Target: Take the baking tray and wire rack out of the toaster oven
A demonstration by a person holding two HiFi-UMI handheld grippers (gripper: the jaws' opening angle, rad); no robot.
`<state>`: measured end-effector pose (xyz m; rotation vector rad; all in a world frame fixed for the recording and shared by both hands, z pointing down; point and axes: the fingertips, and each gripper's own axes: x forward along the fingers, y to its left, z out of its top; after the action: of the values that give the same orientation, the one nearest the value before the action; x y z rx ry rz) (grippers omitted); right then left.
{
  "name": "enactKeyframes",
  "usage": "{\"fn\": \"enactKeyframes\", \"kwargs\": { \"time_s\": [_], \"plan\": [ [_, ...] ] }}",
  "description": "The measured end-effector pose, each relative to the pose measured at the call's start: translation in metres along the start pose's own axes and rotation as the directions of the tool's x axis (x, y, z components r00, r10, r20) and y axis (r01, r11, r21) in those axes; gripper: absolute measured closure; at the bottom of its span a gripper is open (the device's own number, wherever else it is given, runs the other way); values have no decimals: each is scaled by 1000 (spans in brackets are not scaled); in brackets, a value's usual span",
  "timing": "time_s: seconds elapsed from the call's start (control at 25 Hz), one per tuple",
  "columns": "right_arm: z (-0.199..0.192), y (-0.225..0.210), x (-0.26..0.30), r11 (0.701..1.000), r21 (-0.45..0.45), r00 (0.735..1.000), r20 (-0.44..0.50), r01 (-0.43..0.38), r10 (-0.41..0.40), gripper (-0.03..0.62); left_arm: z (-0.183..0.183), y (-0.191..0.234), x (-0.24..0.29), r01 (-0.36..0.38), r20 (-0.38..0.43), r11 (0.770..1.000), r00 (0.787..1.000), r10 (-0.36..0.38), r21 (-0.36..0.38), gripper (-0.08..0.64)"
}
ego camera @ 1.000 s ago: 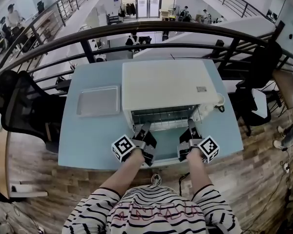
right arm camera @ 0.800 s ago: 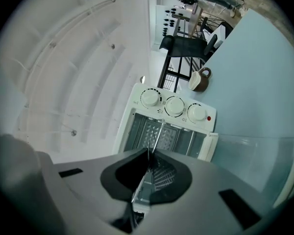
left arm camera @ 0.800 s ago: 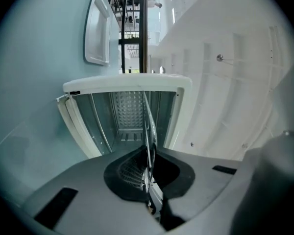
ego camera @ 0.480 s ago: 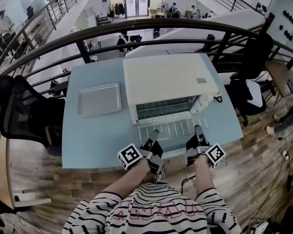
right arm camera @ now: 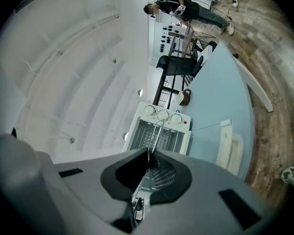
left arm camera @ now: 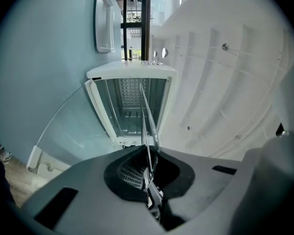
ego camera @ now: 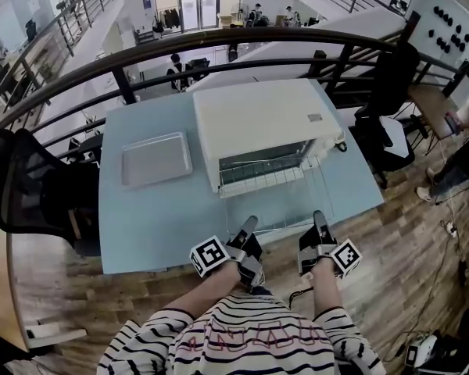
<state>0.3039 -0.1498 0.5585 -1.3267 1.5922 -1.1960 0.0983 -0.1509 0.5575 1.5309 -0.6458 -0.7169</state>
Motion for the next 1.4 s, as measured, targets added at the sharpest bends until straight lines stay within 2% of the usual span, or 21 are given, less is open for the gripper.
{"fn": "enactKeyframes", "kwargs": {
  "time_s": [0.16,0.32,0.44,0.6,0.72,0.84,0.96,1.12,1.28,1.4],
  "plan": [
    [-10,-6,-32,1000,11,999,35,22,-23,560,-14,9,-20,-43,-66,999,997,43,12,537],
    [-28,-9,-60,999,20,997,68,43,-45,560,-20,14,-44,-50,-115,999,992,52,15,537],
    [-50,-5,-76,998,24,995,83,51,-53,560,-18,11,-66,-21,-130,1000,991,20,-2,537],
    [-86,-3,-84,998,29,995,75,56,-58,560,-3,21,-101,-60,-125,998,990,61,13,537],
    [-114,-2,-82,998,31,997,55,56,-57,560,13,22,-122,-41,-106,999,993,42,8,537],
    [-144,3,-76,998,31,998,26,48,-48,560,33,32,-150,-92,-76,995,993,93,26,537],
    [-175,4,-68,998,30,998,-12,57,-57,560,54,39,-174,-111,-27,994,993,111,20,537],
    [-216,11,-55,998,27,996,-72,51,-49,560,80,42,-204,-76,37,997,996,76,-12,537],
    [-260,15,-43,998,14,986,-156,59,-56,560,109,53,-240,-127,101,992,987,126,1,537],
    [-291,18,-31,999,3,974,-222,45,-43,560,128,59,-263,-139,151,990,979,138,-10,537]
  ]
}}
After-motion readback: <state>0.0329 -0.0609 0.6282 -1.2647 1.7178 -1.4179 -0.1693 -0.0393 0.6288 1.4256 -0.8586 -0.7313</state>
